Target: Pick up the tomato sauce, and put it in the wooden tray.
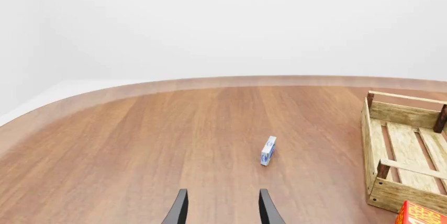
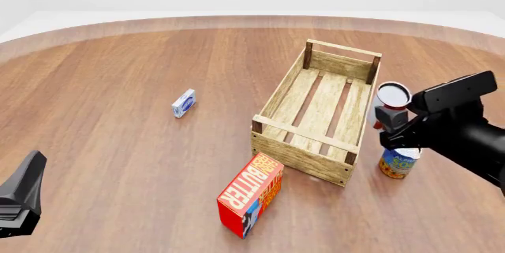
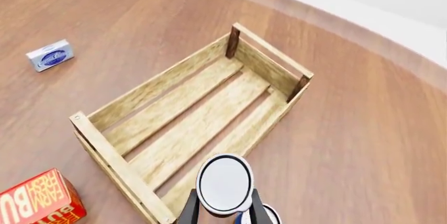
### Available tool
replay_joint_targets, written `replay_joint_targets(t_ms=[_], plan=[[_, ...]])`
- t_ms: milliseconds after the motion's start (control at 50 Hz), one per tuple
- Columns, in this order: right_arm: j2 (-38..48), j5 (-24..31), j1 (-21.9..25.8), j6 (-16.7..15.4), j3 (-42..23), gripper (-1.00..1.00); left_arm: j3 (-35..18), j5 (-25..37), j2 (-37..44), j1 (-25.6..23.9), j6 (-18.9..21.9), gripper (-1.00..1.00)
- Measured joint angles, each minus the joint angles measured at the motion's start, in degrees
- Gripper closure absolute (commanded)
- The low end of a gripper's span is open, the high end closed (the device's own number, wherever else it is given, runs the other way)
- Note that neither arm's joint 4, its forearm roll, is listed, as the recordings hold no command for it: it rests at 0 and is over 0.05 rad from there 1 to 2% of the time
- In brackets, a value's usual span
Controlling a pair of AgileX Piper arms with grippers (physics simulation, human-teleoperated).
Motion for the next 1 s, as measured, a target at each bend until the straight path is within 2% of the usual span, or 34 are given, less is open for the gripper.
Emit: replay_joint_targets(t_ms=[1000], plan=[[12.8, -5.0, 0.9, -1.5, -8.5, 1.0, 0.0, 0.0, 0.0, 0.0, 0.0, -1.0]])
